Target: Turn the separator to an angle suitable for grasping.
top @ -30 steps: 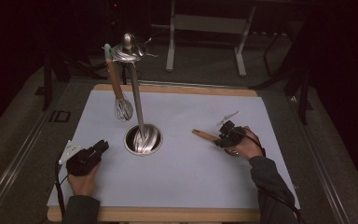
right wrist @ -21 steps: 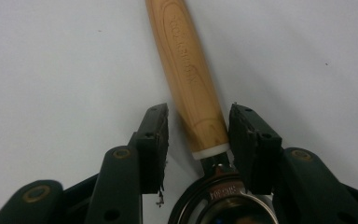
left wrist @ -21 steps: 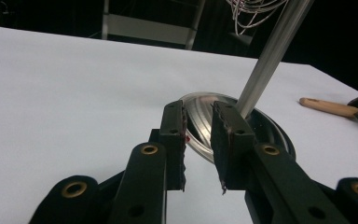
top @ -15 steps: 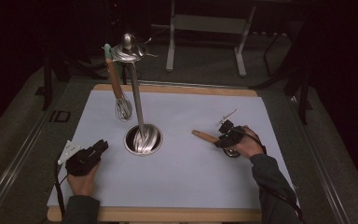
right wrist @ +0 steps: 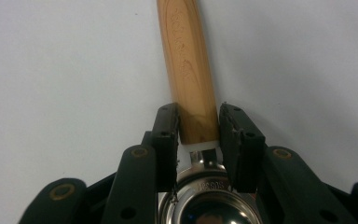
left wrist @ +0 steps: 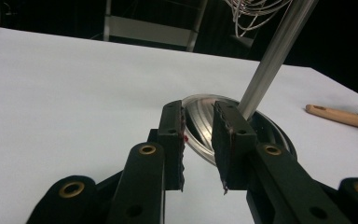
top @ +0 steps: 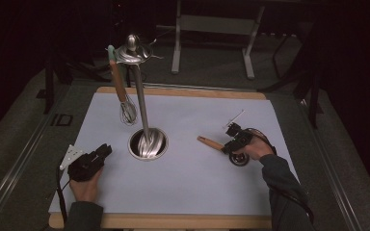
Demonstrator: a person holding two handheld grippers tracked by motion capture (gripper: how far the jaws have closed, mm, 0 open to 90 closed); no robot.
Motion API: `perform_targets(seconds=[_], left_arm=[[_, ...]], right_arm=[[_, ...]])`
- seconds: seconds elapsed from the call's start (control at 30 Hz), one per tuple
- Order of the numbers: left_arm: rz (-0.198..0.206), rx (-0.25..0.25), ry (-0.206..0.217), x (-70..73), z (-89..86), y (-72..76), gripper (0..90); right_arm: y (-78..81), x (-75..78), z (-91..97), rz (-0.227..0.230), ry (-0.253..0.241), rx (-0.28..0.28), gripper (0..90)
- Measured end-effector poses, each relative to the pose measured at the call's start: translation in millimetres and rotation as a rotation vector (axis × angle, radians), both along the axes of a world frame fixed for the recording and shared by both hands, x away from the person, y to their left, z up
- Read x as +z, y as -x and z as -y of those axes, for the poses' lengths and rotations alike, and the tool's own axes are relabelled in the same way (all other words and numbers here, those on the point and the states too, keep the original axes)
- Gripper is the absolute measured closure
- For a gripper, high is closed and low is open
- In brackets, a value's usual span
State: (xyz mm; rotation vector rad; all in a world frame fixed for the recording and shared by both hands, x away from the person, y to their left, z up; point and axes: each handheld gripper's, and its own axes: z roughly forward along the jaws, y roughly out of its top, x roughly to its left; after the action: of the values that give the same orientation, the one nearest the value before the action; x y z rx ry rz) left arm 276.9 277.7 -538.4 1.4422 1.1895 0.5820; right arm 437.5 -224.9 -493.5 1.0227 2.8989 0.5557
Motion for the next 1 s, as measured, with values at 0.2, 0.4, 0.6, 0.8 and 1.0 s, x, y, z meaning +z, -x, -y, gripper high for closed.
perform_targets(seconds=[0.2,0.4,0.6,0.8,1.0], left_arm=[[0.002,0.001,-0.001,0.1,0.0,0.1,74.2],[0.003,0.002,0.0,0.1,0.1,0.3,74.2],[0.003,0.001,0.002,0.2,0.0,0.6,74.2],[0.005,0.0,0.003,0.2,-0.3,0.6,74.2],[0.007,0.002,0.002,0.2,0.2,0.9,73.8]], right_arm=[[-5.3,-0.6,1.7,-0.037,-0.017,-0.005,67.8],[-6.3,-4.5,-2.5,-0.04,0.017,-0.011,64.8],[-5.1,-5.4,-7.7,-0.036,0.05,-0.011,61.6],[-6.9,-5.6,-8.5,-0.033,0.047,-0.022,55.5],[-3.4,-2.8,-13.0,-0.086,0.068,0.008,64.4]])
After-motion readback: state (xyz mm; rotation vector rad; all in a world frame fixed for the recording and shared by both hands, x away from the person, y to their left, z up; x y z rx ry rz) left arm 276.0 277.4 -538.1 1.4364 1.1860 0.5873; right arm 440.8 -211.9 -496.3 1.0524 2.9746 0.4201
